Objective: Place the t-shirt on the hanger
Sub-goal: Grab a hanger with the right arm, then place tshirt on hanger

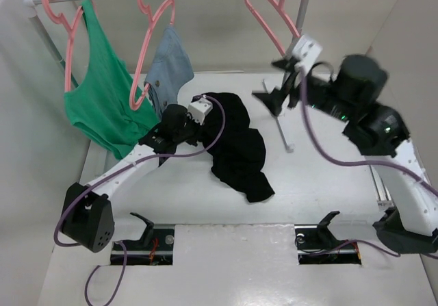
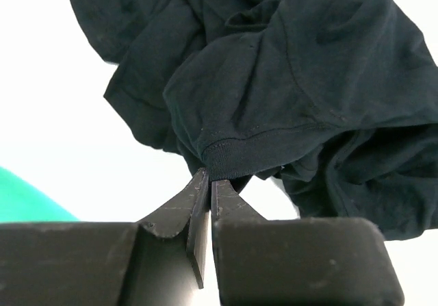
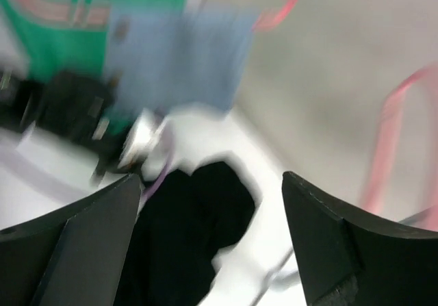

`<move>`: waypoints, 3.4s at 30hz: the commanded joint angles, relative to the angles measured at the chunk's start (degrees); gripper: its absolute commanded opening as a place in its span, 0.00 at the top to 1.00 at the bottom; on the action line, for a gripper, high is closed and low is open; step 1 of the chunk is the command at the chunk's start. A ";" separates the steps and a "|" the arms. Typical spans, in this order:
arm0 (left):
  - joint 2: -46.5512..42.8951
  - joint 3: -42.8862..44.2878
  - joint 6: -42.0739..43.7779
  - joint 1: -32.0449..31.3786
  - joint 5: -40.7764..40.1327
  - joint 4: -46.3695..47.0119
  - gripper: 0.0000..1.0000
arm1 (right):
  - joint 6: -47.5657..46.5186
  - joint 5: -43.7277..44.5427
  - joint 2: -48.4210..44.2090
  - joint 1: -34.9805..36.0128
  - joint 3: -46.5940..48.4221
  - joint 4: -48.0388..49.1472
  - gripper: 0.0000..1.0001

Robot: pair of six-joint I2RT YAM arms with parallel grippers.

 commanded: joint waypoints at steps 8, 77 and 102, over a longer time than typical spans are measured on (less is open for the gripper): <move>-5.11 -3.07 2.39 -2.62 0.78 5.68 1.00 | 3.54 9.38 17.05 -13.80 31.12 2.07 0.09; 1.13 4.47 1.69 -2.62 -3.79 7.27 1.00 | 15.15 -2.56 -31.01 -3.28 -42.10 -3.71 1.00; 1.92 9.22 5.03 -3.68 2.53 3.59 1.00 | 15.51 17.90 -21.35 5.34 -39.13 0.50 1.00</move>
